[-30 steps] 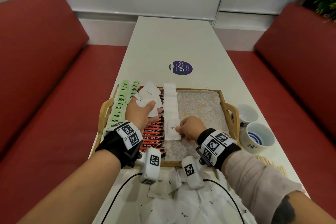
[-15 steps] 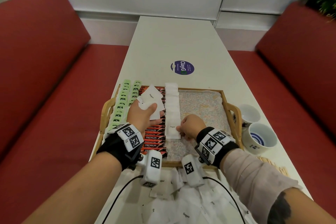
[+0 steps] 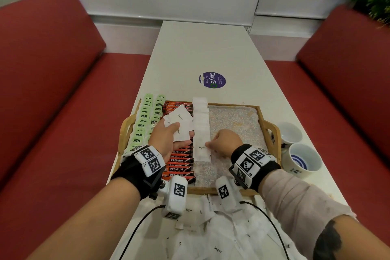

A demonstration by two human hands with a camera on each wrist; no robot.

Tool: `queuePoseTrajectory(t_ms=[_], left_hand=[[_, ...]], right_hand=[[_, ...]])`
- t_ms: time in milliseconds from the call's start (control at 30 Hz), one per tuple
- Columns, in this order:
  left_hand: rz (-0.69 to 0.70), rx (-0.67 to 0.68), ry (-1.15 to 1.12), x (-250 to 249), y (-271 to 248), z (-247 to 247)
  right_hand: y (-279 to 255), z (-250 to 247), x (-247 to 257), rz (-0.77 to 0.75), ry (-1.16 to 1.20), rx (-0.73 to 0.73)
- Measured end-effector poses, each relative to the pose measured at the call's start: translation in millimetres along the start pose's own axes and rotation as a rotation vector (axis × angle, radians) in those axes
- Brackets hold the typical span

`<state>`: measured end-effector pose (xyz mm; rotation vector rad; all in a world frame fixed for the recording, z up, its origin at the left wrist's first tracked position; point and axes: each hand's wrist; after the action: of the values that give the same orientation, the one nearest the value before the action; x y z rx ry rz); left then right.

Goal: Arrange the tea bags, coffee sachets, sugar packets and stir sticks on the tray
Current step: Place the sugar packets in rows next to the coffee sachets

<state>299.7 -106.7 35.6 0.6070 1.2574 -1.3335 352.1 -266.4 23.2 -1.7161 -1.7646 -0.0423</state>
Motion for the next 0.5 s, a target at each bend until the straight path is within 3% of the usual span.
queuePoseTrajectory(t_ms=[267, 500], left_hand=[[0.047, 0.004, 0.183, 4, -2, 3], [0.061, 0.075, 0.191, 5, -7, 5]], right_hand=[[-15, -26, 28, -0.304, 0.267, -0.175], [-20, -18, 34, -0.295, 0.351, -0.196]])
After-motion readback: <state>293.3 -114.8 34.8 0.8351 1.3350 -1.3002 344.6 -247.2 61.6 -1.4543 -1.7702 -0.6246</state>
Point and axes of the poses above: each hand's wrist, its own y-axis towards the middle knuckle, its own z-axis out of the palm, x = y × z, and after that the axes turned 1 degree about y, right-handed
